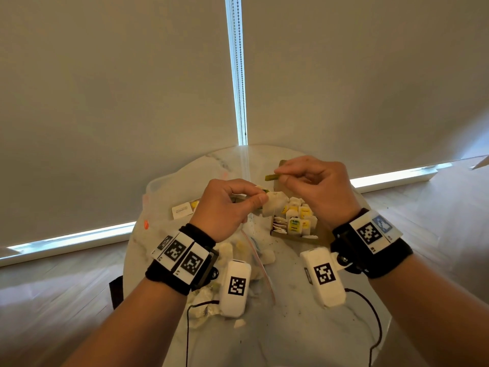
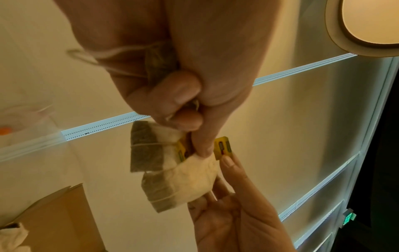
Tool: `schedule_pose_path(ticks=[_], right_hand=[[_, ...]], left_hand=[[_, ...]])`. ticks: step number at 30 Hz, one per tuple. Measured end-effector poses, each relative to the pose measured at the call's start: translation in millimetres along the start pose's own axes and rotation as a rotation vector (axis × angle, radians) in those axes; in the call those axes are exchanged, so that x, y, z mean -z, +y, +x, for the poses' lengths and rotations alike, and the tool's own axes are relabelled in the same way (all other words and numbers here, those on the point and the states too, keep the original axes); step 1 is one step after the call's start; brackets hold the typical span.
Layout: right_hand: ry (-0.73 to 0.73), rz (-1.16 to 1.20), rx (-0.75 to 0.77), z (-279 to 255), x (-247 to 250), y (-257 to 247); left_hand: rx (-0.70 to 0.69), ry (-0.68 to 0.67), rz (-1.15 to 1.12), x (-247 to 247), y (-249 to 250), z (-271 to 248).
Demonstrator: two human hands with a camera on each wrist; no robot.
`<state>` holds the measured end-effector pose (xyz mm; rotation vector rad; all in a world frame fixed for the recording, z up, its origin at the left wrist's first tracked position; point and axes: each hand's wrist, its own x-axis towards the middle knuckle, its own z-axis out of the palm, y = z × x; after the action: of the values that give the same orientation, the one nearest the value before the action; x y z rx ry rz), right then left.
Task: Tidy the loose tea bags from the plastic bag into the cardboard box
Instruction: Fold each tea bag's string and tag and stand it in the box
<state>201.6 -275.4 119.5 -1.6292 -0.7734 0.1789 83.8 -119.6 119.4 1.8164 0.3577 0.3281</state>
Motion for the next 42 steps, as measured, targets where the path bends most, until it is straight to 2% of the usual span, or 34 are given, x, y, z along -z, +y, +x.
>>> schedule_pose_path(ticks=[8,14,21,28,31,35,42], right_hand=[[-0.146,0.006,0.007,-19,10,-3],[-0.172,0.033,-0.111,-20,7,7],[-0.151,-0.133,-0.039,-17,8,10],[-0.214,-0.062,-0.020,-20,9,1],[-0.232,-0.021,-0.008,-20,3,-1],[-0.106,0.046,-0.066,-20,-6,2],[-0.106,-0.016,-0.126,-18,-6,5]], left_hand=[[-0.025,0.053,0.021,-5,-4,2],[-0.063,0.042,0.004,-7,-2,0],[-0.078,0.027,0.021,-5,0,-5],[-0.077,0.109,-0.019,-3,2,-4],[-0.017,0.094,-0.042,-3,4,-3],[0.109,0.056,-0.096,-1,7,-3],[0.158,-0.076,-0.149,5,9,-6]])
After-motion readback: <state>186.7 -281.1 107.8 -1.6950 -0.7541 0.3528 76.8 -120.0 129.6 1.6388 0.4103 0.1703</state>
